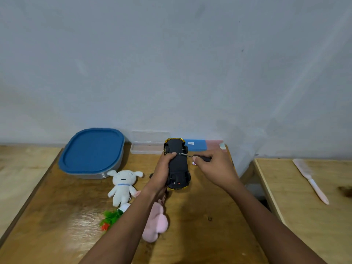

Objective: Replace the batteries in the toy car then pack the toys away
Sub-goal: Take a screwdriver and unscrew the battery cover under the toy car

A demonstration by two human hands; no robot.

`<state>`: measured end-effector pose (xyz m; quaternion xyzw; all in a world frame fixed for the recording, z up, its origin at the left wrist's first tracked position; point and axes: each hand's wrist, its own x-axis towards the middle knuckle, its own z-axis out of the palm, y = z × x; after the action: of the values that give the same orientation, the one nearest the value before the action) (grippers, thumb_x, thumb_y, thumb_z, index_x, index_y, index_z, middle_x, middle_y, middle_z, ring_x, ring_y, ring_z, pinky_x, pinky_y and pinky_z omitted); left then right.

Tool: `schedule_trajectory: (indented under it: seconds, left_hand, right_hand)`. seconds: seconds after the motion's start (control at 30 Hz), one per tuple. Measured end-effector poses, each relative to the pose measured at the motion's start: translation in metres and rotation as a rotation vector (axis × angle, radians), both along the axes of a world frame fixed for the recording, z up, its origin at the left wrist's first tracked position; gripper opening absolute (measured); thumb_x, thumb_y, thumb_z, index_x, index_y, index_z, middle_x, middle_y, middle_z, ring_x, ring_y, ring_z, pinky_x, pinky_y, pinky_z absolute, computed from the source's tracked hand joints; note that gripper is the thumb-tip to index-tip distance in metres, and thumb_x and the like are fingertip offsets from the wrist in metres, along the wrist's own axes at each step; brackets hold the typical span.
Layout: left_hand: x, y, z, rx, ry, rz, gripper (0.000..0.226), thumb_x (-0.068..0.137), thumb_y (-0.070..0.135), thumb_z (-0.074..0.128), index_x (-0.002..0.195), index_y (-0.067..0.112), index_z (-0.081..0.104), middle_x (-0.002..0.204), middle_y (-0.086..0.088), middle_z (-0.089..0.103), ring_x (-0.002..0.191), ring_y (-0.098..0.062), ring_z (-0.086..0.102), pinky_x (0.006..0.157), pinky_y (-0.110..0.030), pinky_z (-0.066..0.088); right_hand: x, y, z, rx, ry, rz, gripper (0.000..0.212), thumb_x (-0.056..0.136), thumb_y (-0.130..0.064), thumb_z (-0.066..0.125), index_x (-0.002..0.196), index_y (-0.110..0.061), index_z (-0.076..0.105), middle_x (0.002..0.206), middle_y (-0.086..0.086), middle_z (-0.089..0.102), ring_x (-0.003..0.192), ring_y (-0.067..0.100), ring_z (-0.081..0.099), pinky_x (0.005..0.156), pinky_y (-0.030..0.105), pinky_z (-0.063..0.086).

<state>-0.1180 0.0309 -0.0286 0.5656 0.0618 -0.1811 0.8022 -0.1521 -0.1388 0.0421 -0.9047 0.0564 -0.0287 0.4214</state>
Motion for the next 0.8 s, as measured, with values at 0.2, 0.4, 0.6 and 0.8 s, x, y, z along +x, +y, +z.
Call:
schedule_trajectory:
  seconds: [0.2,0.4,0.6,0.8]
  left_hand:
    - [0.001,-0.004,0.008,0.002,-0.033,0.003,0.054,0.086,0.042,0.056,0.126,0.004,0.057,0.098,-0.021,0.063,0.087,-0.036,0.060,0.074,-0.043,0.050]
    - [0.004,-0.002,0.008,0.032,-0.064,0.042,0.052,0.084,0.042,0.058,0.124,0.010,0.058,0.102,-0.022,0.064,0.087,-0.035,0.062,0.073,-0.045,0.052]
    - [0.000,-0.002,0.008,0.203,-0.245,0.092,0.022,0.094,0.038,0.057,0.115,0.037,0.054,0.106,-0.015,0.067,0.094,-0.037,0.070,0.080,-0.058,0.059]
    - [-0.004,-0.004,0.013,0.188,-0.282,0.139,0.017,0.098,0.029,0.054,0.115,0.031,0.053,0.098,-0.021,0.065,0.084,-0.047,0.067,0.066,-0.060,0.060]
  right_hand:
    - [0.002,0.002,0.003,0.027,0.003,0.004,0.018,0.090,-0.028,0.068,0.102,-0.021,0.080,0.082,-0.014,0.075,0.078,0.001,0.067,0.061,0.015,0.043]
    - [0.001,0.007,0.008,-0.019,-0.004,0.005,0.019,0.090,-0.027,0.067,0.104,-0.021,0.079,0.087,-0.013,0.075,0.080,-0.002,0.065,0.061,0.011,0.042]
    - [0.003,0.014,0.017,-0.065,0.022,-0.013,0.017,0.091,-0.026,0.065,0.096,-0.020,0.080,0.076,-0.009,0.074,0.074,0.008,0.067,0.061,0.021,0.048]
    - [0.008,0.017,0.025,-0.117,0.044,-0.009,0.039,0.089,-0.025,0.063,0.056,-0.003,0.058,0.047,0.002,0.040,0.048,0.018,0.039,0.045,0.018,0.031]
